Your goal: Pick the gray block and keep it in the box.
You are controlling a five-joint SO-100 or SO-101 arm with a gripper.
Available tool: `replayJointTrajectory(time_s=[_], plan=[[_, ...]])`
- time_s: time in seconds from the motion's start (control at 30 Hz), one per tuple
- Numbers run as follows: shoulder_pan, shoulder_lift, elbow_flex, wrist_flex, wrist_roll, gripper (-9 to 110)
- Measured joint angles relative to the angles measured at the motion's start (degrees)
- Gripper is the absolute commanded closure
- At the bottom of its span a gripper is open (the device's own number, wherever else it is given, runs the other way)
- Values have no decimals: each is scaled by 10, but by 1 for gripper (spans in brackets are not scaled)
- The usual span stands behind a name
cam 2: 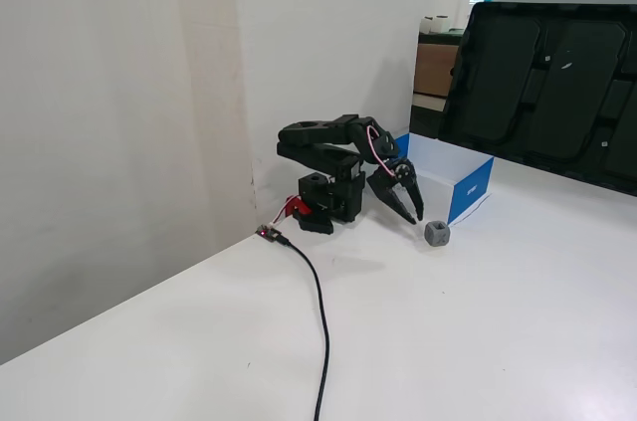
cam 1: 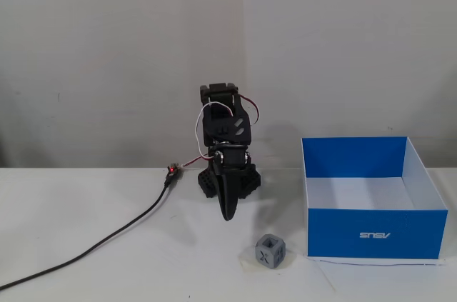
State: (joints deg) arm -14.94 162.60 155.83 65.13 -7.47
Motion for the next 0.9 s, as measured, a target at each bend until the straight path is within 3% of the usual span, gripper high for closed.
replayJointTrajectory(time_s=[0.53,0.63,0.9], plan=[[-36,-161,-94,-18,-52,99],[-35,-216,-122,-18,-52,89],[-38,-335,-185,18,-83,78]])
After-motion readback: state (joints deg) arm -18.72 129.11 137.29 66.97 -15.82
